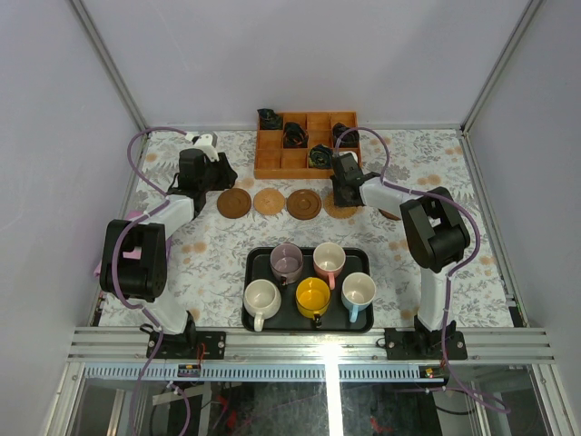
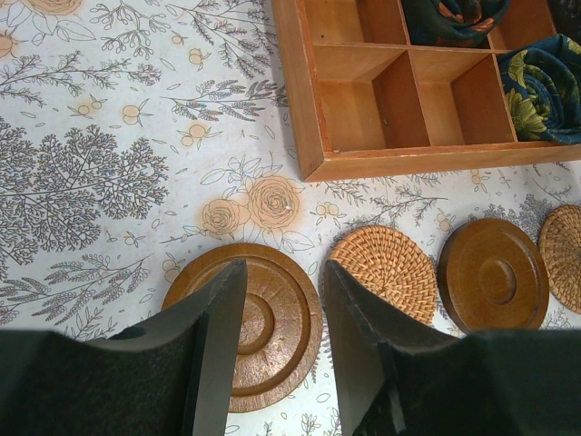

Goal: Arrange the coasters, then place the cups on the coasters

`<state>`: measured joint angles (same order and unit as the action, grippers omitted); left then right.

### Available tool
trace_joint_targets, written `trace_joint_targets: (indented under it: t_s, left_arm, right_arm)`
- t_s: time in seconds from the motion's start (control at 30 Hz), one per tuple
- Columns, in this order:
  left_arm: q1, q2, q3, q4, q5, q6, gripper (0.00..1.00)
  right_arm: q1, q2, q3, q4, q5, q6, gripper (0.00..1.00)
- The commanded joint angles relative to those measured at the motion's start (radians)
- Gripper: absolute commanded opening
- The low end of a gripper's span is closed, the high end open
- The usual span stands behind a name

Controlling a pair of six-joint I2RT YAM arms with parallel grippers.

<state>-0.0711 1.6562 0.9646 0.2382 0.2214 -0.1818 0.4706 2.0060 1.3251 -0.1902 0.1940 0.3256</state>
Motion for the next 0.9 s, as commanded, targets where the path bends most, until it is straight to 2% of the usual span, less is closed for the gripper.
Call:
trace_joint_targets:
  t_s: [0.0, 0.4, 0.53, 0.63, 0.77, 0.87]
  left_arm:
    - [-0.001, 0.007, 0.022, 0.045, 0.015, -0.010, 0.40]
    - [-0.001, -0.014, -0.001, 0.065, 0.037, -0.017, 0.40]
    - [-0.001, -0.032, -0.011, 0.077, 0.039, -0.018, 0.40]
    - [-0.002, -0.038, -0.013, 0.080, 0.038, -0.016, 0.41]
    - [-0.002, -0.036, -0.013, 0.086, 0.043, -0.017, 0.41]
    - [-0.002, -0.037, -0.017, 0.091, 0.047, -0.016, 0.41]
  right_arm:
    - [0.015, -0.008, -0.023, -0.026, 0.024, -0.002, 0.16]
    - [0.014, -0.179, -0.043, 0.006, 0.113, -0.065, 0.20]
    - [0.013, -0.264, -0.104, 0.021, 0.209, -0.079, 0.41]
    - [0.003, -0.306, -0.160, 0.031, 0.275, -0.083, 0.48]
    - [-0.072, -0.331, -0.220, 0.032, 0.295, -0.044, 0.46]
    - [-0.130, -0.321, -0.247, 0.030, 0.286, -0.012, 0.33]
